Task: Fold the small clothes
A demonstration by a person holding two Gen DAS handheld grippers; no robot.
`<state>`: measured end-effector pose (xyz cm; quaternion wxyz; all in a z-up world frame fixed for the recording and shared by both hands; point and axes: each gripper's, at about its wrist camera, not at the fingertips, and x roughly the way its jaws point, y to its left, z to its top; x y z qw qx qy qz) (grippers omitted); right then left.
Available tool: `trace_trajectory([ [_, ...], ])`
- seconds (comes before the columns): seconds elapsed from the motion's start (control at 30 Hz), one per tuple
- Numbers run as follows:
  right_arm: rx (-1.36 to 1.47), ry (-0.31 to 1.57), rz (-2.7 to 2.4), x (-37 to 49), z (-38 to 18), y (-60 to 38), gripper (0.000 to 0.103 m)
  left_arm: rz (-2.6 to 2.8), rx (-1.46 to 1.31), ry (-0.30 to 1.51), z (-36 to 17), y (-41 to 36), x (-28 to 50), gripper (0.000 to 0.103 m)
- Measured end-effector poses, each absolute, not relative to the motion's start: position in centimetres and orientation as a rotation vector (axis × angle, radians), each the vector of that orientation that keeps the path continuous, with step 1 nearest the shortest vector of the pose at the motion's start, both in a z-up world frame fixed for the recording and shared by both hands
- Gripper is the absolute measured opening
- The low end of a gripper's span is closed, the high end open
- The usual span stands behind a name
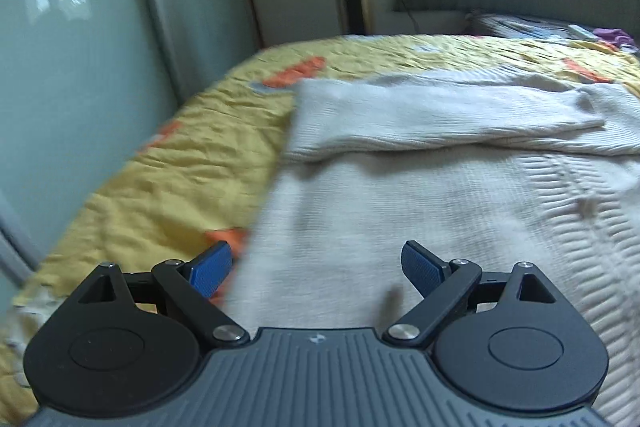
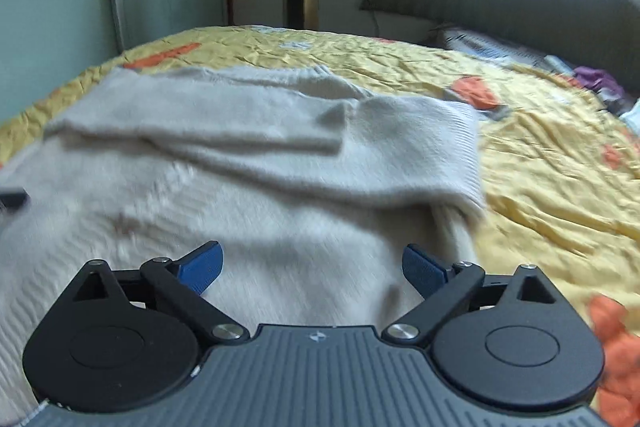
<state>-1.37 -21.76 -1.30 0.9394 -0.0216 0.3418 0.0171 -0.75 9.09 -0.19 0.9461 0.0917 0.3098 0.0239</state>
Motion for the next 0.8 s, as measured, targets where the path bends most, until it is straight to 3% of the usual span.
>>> trace_trajectory([
  [0.3, -0.127, 0.691, 0.008, -5.9, -1.9, -22.0, 0.099, 0.122, 0.209, 0.611, -0.3, 12.2, -2.8, 0.093],
  [0.53, 0.095, 0.692, 0.145, -8.8, -1.5, -22.7, 0.102, 0.03, 0.251, 0.616, -0.4, 10.8, -3.8, 0.093],
  [0.67, -0.004, 0.688, 0.079, -9.6, -1.1, -22.1, 0.097, -0.007, 0.237, 0.599, 0.4, 12.4, -4.6, 0.093],
  [0.8, 0.032, 0.708, 0.06, -9.7, -1.0, -23.3, 0.099, -0.112, 0.098, 0.712, 0.2, 14.4, -4.5, 0.093],
])
